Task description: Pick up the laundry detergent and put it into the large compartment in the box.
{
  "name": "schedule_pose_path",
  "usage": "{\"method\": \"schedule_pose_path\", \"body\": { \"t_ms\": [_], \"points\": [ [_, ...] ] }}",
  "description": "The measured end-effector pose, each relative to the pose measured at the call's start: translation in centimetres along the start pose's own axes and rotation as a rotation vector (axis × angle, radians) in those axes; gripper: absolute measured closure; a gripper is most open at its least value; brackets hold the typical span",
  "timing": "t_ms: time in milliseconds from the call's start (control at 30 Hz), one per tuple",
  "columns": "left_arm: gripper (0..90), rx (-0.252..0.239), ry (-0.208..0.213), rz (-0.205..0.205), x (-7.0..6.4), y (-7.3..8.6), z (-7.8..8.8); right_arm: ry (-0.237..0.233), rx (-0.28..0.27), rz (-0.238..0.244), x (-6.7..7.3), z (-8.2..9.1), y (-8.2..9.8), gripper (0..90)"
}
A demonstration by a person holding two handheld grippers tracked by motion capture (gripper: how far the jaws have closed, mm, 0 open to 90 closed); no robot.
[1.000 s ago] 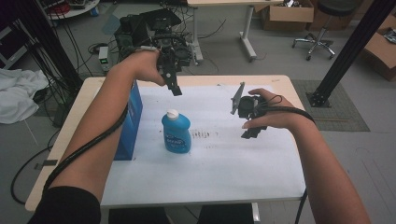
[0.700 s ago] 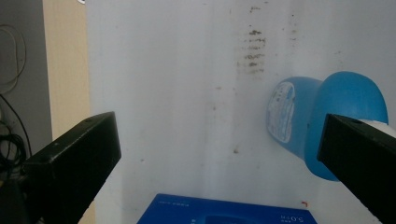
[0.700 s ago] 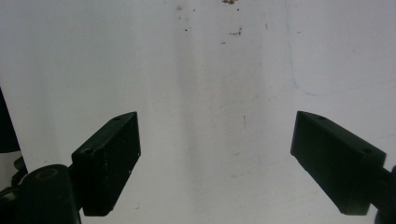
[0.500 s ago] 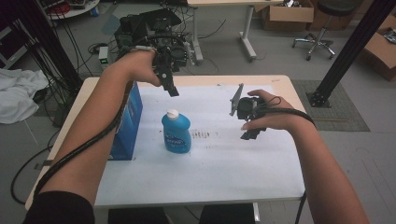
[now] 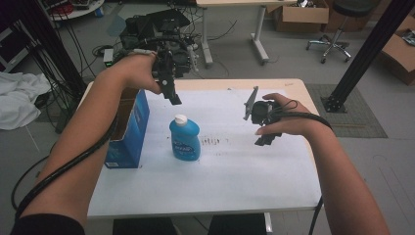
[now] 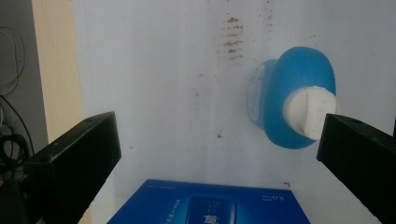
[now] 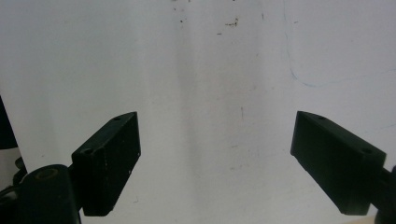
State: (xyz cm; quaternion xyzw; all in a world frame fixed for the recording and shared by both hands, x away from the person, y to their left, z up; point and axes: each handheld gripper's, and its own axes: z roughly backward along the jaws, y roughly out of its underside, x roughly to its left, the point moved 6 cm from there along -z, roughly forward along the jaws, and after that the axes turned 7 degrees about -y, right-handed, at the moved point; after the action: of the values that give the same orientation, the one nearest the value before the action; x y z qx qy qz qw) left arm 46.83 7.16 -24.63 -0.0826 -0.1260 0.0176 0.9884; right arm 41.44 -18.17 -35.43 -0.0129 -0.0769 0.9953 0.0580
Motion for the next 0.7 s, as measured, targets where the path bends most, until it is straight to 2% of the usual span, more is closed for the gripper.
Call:
{"method": "schedule_pose_path", "body": {
  "t_ms": [400, 700],
  "points": [
    [0.1, 0.014, -0.006, -0.03, -2.2, 0.2, 0.8, 0.008, -0.002, -0.001, 0.1, 0.3, -0.1, 16.1],
    [0.1, 0.021, 0.003, -0.044, -3.5, 0.3, 0.6, 0.011, -0.006, 0.012, 0.4, 0.2, -0.5, 16.1]
  ]
}}
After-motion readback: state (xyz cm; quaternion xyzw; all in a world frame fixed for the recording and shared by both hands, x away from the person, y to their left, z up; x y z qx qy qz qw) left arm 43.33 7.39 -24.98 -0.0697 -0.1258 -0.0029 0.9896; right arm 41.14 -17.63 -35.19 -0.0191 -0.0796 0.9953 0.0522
